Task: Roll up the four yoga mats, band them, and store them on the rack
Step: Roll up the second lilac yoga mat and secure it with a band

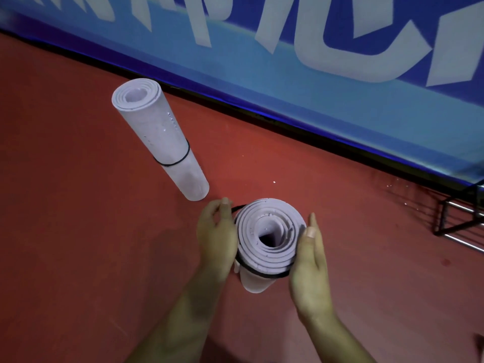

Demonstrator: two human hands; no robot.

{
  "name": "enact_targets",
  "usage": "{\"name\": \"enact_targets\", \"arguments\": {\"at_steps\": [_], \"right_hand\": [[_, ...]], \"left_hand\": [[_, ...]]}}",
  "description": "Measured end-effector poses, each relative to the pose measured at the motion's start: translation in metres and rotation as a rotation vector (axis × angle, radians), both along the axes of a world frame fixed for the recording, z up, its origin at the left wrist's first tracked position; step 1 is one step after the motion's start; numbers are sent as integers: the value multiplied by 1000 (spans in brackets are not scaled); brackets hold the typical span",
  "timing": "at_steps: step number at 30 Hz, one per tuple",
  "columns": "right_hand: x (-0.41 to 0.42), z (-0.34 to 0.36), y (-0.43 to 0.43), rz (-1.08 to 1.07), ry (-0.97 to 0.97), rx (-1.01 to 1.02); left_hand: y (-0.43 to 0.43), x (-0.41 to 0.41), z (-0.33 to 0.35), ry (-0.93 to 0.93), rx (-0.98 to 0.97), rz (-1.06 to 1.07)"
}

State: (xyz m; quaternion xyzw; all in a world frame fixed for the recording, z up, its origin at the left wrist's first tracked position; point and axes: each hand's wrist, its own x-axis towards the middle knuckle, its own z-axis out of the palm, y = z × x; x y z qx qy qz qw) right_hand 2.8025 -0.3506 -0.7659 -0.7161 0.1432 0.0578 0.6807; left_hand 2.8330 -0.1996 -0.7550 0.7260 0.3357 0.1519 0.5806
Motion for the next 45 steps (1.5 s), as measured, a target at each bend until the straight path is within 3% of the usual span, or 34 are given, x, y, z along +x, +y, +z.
{"name": "enact_targets", "arguments": {"at_steps": [4,7,18,22,26,37,45], "right_hand": [[13,-1,3,58,-65,21],[16,0,4,187,-140,98],[26,-26,-22,567,-293,-57],[20,-35,-30,546,-245,-142],[20,-39,-34,463,-396,-248],[-14,-49,-21,482,-313,-193],[-7,-71,-14,424,-408,-226]], "left_hand": [[-4,-27,-9,-194,13,-244],[-5,-34,-22,-241,-17,-403],[25,-24,-42,-295,347,-709],[28,-20,-43,-268,395,-770],[30,-19,-40,-241,453,-849],[41,-46,-51,-212,579,-889],[47,-38,-83,-335,493,-849]]}}
